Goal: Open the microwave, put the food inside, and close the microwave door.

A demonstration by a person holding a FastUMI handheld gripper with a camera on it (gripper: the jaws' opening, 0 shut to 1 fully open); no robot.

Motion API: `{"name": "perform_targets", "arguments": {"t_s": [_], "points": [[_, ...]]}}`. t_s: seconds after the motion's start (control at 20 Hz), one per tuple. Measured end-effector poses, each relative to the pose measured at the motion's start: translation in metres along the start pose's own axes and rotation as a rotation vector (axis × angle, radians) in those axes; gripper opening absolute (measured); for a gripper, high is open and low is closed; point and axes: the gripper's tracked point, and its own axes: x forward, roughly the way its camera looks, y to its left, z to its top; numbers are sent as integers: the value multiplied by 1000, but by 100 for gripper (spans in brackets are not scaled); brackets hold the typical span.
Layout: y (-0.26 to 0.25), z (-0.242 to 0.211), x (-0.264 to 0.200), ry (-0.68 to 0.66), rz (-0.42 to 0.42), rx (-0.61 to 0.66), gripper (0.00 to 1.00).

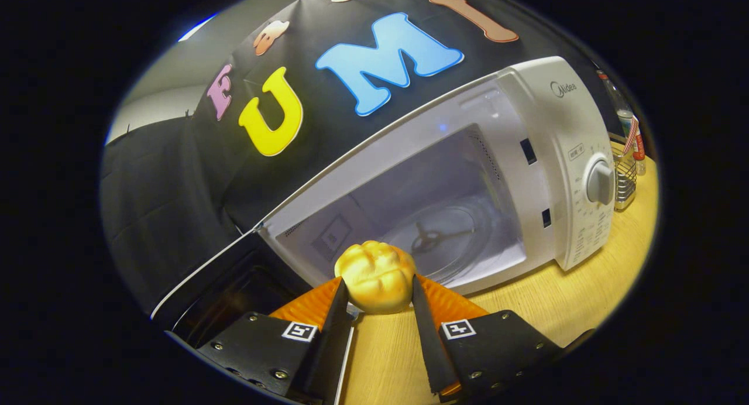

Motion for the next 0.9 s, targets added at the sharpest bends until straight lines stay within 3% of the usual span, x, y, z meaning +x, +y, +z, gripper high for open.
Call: {"name": "perform_targets", "arguments": {"t_s": [0.4, 0.75, 0.9], "points": [[-13, -11, 59, -34, -136, 62, 63], [-28, -20, 74, -24, -163, 62, 64], [-30, -19, 72, -21, -177, 20, 70]]}}
